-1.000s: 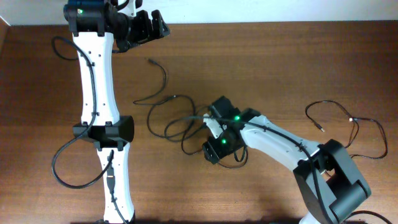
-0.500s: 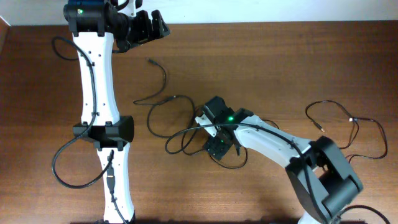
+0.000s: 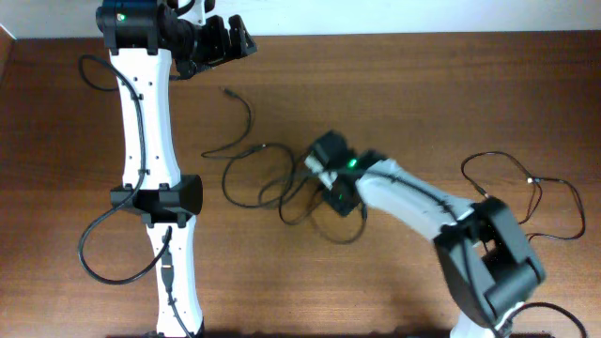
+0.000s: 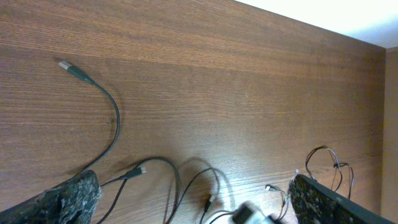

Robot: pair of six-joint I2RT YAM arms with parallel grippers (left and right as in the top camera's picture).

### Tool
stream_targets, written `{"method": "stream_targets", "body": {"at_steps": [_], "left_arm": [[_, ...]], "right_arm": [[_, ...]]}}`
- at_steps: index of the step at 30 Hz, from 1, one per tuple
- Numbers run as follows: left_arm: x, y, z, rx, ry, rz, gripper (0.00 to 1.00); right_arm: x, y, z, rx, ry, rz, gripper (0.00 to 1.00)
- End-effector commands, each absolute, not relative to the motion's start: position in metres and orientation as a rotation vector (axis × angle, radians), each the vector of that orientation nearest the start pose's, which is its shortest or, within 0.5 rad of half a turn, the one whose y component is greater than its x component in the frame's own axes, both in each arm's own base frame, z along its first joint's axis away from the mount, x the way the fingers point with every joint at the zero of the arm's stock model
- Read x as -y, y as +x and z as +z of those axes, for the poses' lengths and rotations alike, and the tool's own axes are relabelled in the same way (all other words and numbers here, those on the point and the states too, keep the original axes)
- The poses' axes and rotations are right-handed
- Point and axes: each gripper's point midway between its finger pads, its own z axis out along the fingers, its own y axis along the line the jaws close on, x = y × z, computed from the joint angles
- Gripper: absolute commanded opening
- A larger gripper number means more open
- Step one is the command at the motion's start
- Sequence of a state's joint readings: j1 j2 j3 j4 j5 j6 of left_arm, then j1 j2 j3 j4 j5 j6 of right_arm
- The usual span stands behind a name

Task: Untangle cables

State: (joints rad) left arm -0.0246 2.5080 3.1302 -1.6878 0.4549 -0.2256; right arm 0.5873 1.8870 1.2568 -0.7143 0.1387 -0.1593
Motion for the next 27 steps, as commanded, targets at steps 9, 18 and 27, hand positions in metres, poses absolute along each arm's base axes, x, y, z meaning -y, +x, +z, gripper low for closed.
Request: {"method": "stream_targets", "body": {"at_steps": [9, 18, 27], "left_arm": [[0.084, 0.506, 0.26, -2.622, -0.121, -0.674, 0.99], [0.084, 0.506, 0.26, -2.622, -0.121, -0.674, 0.99], [0.084, 0.506, 0.26, -2.622, -0.121, -0.675, 0.99]], "right_arm": [[-0.19, 0.303, 0.107, -2.856, -0.948, 0.195, 0.16], [-0.197, 0.254, 0.045, -2.904, -1.108, 0.179, 0.72], [-0.196, 0.278, 0.075, -2.694, -1.212, -0.322, 0.99]]}}
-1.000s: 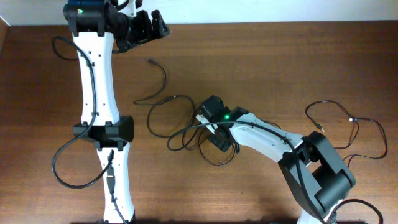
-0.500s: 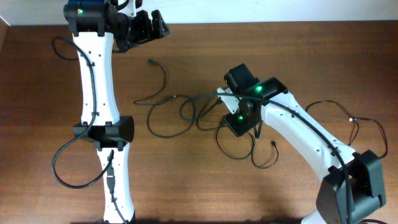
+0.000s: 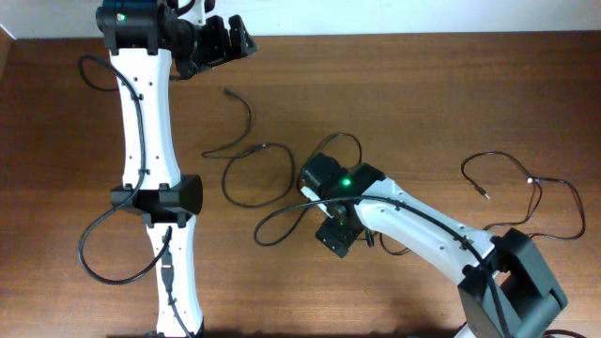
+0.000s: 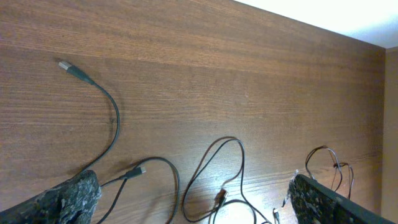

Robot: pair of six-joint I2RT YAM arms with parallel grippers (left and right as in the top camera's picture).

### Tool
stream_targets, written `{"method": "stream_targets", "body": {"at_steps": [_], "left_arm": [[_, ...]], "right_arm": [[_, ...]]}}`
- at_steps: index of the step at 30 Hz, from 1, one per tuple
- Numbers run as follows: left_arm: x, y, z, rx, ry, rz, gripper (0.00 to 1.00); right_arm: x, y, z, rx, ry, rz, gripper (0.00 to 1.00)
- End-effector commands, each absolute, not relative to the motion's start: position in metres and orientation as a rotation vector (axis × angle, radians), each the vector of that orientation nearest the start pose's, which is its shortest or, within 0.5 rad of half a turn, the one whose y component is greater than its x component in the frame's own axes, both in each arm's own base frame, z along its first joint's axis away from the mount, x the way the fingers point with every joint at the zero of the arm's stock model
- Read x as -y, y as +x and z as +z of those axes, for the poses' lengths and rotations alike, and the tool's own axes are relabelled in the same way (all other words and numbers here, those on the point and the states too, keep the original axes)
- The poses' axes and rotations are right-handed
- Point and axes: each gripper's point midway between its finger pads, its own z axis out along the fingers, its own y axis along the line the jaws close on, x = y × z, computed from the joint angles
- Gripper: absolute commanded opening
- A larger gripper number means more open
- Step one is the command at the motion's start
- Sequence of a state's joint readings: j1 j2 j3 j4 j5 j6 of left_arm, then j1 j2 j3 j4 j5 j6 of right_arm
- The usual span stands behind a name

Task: Untangle cables

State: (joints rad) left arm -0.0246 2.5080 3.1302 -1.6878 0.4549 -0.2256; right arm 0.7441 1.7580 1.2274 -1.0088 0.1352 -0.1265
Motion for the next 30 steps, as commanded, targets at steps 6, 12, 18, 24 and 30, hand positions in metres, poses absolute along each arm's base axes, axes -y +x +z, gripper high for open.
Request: {"method": "stream_targets", "body": {"at_steps": [6, 12, 18, 24, 30], "left_arm": [[0.084, 0.506, 0.26, -2.622, -0.121, -0.674, 0.99], [0.084, 0.506, 0.26, -2.622, -0.121, -0.675, 0.99], [0.084, 0.506, 0.26, -2.622, -0.121, -0.674, 0.99], [0.084, 0.506, 0.26, -2.622, -0.121, -0.675, 0.99], [0.084, 0.506, 0.26, -2.622, -0.121, -0.674, 0.99]], "right_arm": [[-0.182, 0.304, 0.059, -2.819, -0.99, 0.013, 0.98], [-0.199, 0.281, 0.043, -2.873, -0.999, 0.29, 0.98], [-0.214, 0.26, 0.035, -2.866, -1.107, 0.288, 0.98], [-0.233, 0.246, 0.016, -2.842, -1.234, 0.239, 0.99], [-0.23, 0.249, -0.013, -2.888, -1.244, 0.193, 0.9]]}}
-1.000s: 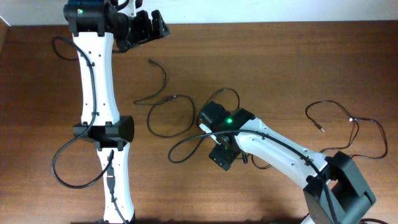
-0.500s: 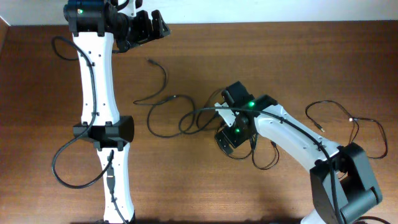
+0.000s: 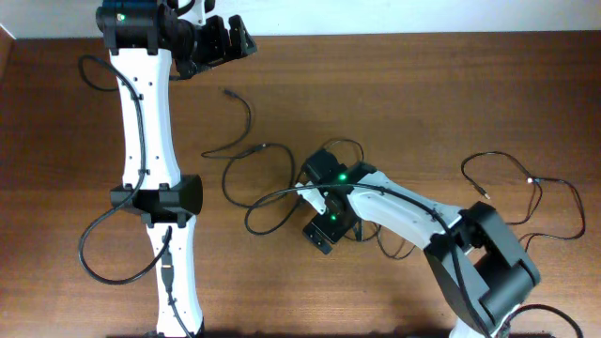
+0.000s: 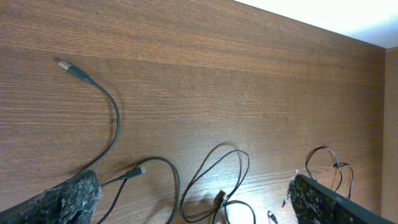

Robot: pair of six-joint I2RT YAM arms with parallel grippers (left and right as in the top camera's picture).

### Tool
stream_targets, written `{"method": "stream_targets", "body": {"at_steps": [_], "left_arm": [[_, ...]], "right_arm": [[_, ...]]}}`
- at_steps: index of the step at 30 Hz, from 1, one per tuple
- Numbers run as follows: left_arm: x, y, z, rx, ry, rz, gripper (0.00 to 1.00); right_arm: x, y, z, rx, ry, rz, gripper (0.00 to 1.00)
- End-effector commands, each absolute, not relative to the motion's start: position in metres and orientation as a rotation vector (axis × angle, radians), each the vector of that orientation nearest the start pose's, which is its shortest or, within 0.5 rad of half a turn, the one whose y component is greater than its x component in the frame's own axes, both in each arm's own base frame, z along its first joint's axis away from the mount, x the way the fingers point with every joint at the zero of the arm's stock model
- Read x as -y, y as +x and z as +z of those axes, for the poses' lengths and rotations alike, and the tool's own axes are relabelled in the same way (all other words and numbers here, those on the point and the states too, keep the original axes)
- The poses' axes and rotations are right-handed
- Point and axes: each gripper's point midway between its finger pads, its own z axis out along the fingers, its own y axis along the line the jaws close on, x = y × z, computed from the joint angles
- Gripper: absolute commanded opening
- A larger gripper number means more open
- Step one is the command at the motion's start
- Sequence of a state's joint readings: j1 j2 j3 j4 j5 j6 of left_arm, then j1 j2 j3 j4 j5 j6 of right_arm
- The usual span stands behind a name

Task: Untangle cables

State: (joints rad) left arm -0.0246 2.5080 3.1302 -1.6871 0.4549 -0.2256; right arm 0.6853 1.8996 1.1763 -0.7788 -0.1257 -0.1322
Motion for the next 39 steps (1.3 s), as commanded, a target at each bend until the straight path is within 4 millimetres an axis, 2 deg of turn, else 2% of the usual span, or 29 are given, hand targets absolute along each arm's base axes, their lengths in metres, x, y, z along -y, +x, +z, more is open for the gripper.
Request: {"method": "stream_targets", "body": {"at_steps": [1, 2, 3, 4, 7, 8, 9, 10, 11, 12, 13, 14, 16, 17, 19, 21, 22, 26, 28, 29, 30, 31, 32, 33, 36, 37, 38, 39], "left_arm": [[0.084, 0.506, 0.26, -2.622, -0.121, -0.675, 0.99], [0.084, 0.506, 0.26, -2.622, -0.121, -0.674, 0.99], [0.084, 0.506, 0.26, -2.622, -0.121, -0.674, 0.99], [0.084, 0.506, 0.26, -2.622, -0.121, -0.675, 0.99], [0.084, 0.506, 0.26, -2.622, -0.121, -0.674, 0.99], [0.084, 0.506, 0.26, -2.622, -0.121, -0.675, 0.99], [0.084, 0.506, 0.26, -2.622, -0.121, -0.674, 0.99], [0.084, 0.506, 0.26, -2.622, -0.121, -0.674, 0.99], [0.084, 0.506, 0.26, -2.622, -0.121, -0.675, 0.99], [0.084, 0.506, 0.26, -2.622, -0.121, -0.674, 0.99], [0.084, 0.506, 0.26, -2.622, -0.121, -0.675, 0.99], [0.084, 0.506, 0.26, -2.622, -0.121, -0.674, 0.99], [0.084, 0.506, 0.26, -2.622, -0.121, -0.675, 0.99], [0.084, 0.506, 0.26, -2.622, -0.121, -0.675, 0.99], [0.084, 0.506, 0.26, -2.622, -0.121, -0.674, 0.99], [0.084, 0.506, 0.26, -2.622, -0.121, -0.674, 0.99], [0.084, 0.506, 0.26, -2.622, -0.121, -0.675, 0.99], [0.084, 0.506, 0.26, -2.622, -0.121, -0.674, 0.99], [0.084, 0.506, 0.26, -2.622, -0.121, -0.675, 0.99], [0.084, 0.506, 0.26, -2.622, -0.121, -0.674, 0.99], [0.084, 0.506, 0.26, -2.622, -0.121, -0.675, 0.99], [0.084, 0.506, 0.26, -2.622, -0.121, -0.674, 0.99], [0.084, 0.506, 0.26, -2.622, -0.121, -0.675, 0.99], [0.084, 0.506, 0.26, -2.622, -0.121, -0.674, 0.99], [0.084, 0.506, 0.26, -2.622, -0.121, -0.674, 0.99], [0.084, 0.506, 0.26, -2.622, -0.121, -0.674, 0.99], [0.084, 0.506, 0.26, -2.622, -0.121, -0.674, 0.99], [0.084, 0.506, 0.26, -2.622, -0.121, -0.674, 0.99]], "right_arm": [[-0.23, 0.249, -0.013, -2.886, -1.244, 0.192, 0.72], [-0.23, 0.249, -0.013, -2.889, -1.245, 0.19, 0.38], [-0.228, 0.248, -0.014, -2.895, -1.246, 0.182, 0.1], [-0.225, 0.246, -0.015, -2.904, -1.248, 0.157, 0.04], [-0.21, 0.244, -0.022, -2.922, -1.241, 0.061, 0.04], [-0.207, 0.241, -0.025, -2.929, -1.244, 0.054, 0.13], [-0.205, 0.238, -0.028, -2.939, -1.244, 0.05, 0.15], [-0.204, 0.236, -0.029, -2.943, -1.244, 0.049, 0.04], [-0.209, 0.236, -0.025, -2.939, -1.241, 0.089, 0.04], [-0.212, 0.241, -0.017, -2.933, -1.219, 0.116, 0.04], [-0.215, 0.254, -0.002, -2.926, -1.135, 0.129, 0.04], [-0.217, 0.274, 0.02, -2.891, -1.063, 0.151, 0.04], [-0.207, 0.318, 0.073, -2.822, -0.903, 0.181, 0.04], [-0.195, 0.338, 0.1, -2.797, -0.823, 0.169, 0.04], [-0.165, 0.371, 0.136, -2.758, -0.687, 0.079, 0.04], [-0.13, 0.398, 0.152, -2.716, -0.559, -0.053, 0.04], [-0.102, 0.419, 0.157, -2.677, -0.454, -0.133, 0.04], [-0.028, 0.464, 0.163, -2.587, -0.191, -0.232, 0.04], [0.006, 0.477, 0.159, -2.57, -0.09, -0.251, 0.04], [0.015, 0.479, 0.156, -2.572, -0.065, -0.259, 0.04], [0.024, 0.479, 0.153, -2.578, -0.043, -0.266, 0.07], [0.03, 0.48, 0.148, -2.59, -0.027, -0.272, 0.31], [0.034, 0.48, 0.144, -2.597, -0.017, -0.276, 0.78], [0.036, 0.481, 0.138, -2.608, -0.014, -0.273, 0.99], [0.02, 0.48, 0.134, -2.621, 0.068, -0.122, 0.99], [-0.004, 0.479, 0.132, -2.632, 0.045, 0.07, 0.99], [-0.04, 0.473, 0.135, -2.635, -0.026, 0.337, 0.99], [-0.064, 0.47, 0.139, -2.623, -0.052, 0.5, 0.98]]}}
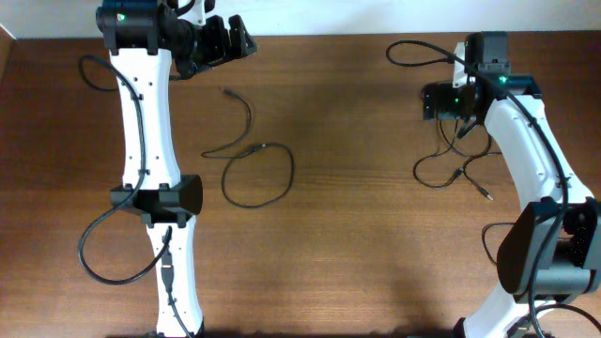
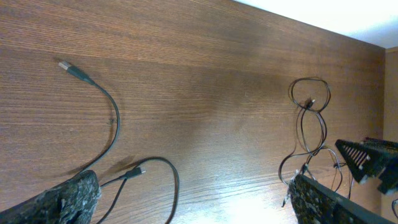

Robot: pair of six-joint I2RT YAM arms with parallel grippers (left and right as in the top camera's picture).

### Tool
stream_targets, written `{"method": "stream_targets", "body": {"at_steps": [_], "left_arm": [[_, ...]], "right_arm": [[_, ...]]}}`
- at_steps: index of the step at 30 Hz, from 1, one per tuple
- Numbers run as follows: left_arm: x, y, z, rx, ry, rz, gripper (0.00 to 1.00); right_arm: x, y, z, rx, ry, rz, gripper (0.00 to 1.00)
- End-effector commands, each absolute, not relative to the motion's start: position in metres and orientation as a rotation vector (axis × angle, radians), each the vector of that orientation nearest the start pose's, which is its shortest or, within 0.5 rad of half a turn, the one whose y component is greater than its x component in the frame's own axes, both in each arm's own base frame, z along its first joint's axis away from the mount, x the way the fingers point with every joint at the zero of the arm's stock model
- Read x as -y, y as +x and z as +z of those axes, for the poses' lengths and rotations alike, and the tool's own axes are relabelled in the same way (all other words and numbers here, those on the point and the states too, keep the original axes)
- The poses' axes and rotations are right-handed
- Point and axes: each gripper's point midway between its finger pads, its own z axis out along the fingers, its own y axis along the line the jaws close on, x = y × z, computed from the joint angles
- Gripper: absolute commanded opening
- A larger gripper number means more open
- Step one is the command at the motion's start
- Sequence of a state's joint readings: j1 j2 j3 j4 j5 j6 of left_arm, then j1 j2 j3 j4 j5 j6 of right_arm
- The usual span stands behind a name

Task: Untangle cables

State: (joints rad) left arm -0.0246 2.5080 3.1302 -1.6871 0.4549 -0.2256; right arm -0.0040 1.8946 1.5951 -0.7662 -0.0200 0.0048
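A dark cable [image 1: 250, 115] with a plug at its far end lies left of centre, and a looped stretch [image 1: 286, 178] with a second plug lies beside it. In the left wrist view the same cable [image 2: 115, 124] runs down behind my left finger. My left gripper [image 1: 225, 39] [image 2: 193, 202] hangs open at the back left, above this cable, holding nothing. My right gripper [image 1: 434, 100] is at the back right, apparently shut on a thin black cable [image 1: 457, 155] whose loops [image 2: 309, 99] trail beneath it onto the table.
The left arm's white links [image 1: 150, 141] run down the left side of the table. A further thin cable loop [image 1: 488, 246] lies near the right arm's base. The table's back edge meets a white wall [image 1: 329, 14].
My right gripper was low at the table's centre in the tangle. It is now at the back right with the thin black cable, leaving the other cable alone on the left. The left arm is unchanged.
My right gripper was in the knot of cables at the centre. Then it sat a little nearer the front with loops spreading round it, and stayed there. Now one cable is off to the right and the other lies apart on the left. The left gripper stayed open throughout.
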Motion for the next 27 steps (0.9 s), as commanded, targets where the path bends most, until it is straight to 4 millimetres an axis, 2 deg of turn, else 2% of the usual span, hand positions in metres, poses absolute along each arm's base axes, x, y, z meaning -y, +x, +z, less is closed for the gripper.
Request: {"method": "stream_targets", "body": {"at_steps": [1, 5, 6, 7, 9, 10, 13, 14, 15, 18, 19, 20, 22, 24, 25, 27], "left_arm": [[0.084, 0.506, 0.26, -2.622, -0.121, -0.675, 0.99], [0.084, 0.506, 0.26, -2.622, -0.121, -0.674, 0.99], [0.084, 0.506, 0.26, -2.622, -0.121, -0.674, 0.99], [0.084, 0.506, 0.26, -2.622, -0.121, -0.674, 0.99], [0.084, 0.506, 0.26, -2.622, -0.121, -0.674, 0.99], [0.084, 0.506, 0.26, -2.622, -0.121, -0.675, 0.99], [0.084, 0.506, 0.26, -2.622, -0.121, -0.674, 0.99], [0.084, 0.506, 0.26, -2.622, -0.121, -0.674, 0.99], [0.084, 0.506, 0.26, -2.622, -0.121, -0.674, 0.99], [0.084, 0.506, 0.26, -2.622, -0.121, -0.674, 0.99], [0.084, 0.506, 0.26, -2.622, -0.121, -0.674, 0.99], [0.084, 0.506, 0.26, -2.622, -0.121, -0.675, 0.99], [0.084, 0.506, 0.26, -2.622, -0.121, -0.674, 0.99], [0.084, 0.506, 0.26, -2.622, -0.121, -0.674, 0.99], [0.084, 0.506, 0.26, -2.622, -0.121, -0.675, 0.99], [0.084, 0.506, 0.26, -2.622, -0.121, -0.674, 0.99]], "right_arm": [[-0.086, 0.467, 0.141, -2.618, -0.059, 0.6, 0.99], [-0.171, 0.457, 0.145, -2.591, -0.212, 0.701, 0.98], [-0.19, 0.455, 0.147, -2.597, -0.134, 0.752, 0.99], [-0.218, 0.454, 0.146, -2.608, 0.053, 0.852, 0.98], [-0.255, 0.45, 0.143, -2.607, 0.201, 0.955, 0.99], [-0.285, 0.447, 0.139, -2.602, 0.3, 1.015, 0.99], [-0.324, 0.425, 0.101, -2.694, 0.743, 1.054, 0.99], [-0.344, 0.418, 0.086, -2.712, 0.816, 1.083, 0.99], [-0.359, 0.414, 0.079, -2.715, 0.826, 1.117, 0.99], [-0.408, 0.408, 0.072, -2.665, 0.829, 1.265, 0.99], [-0.414, 0.408, 0.067, -2.646, 0.895, 1.268, 1.0], [-0.414, 0.409, 0.056, -2.612, 1.029, 1.22, 0.96], [-0.414, 0.41, 0.049, -2.568, 1.065, 1.155, 0.91], [-0.411, 0.414, 0.039, -2.48, 1.09, 1.035, 0.69], [-0.411, 0.414, 0.038, -2.46, 1.087, 1.008, 0.62], [-0.412, 0.414, 0.032, -2.446, 1.083, 0.988, 0.59]]}}
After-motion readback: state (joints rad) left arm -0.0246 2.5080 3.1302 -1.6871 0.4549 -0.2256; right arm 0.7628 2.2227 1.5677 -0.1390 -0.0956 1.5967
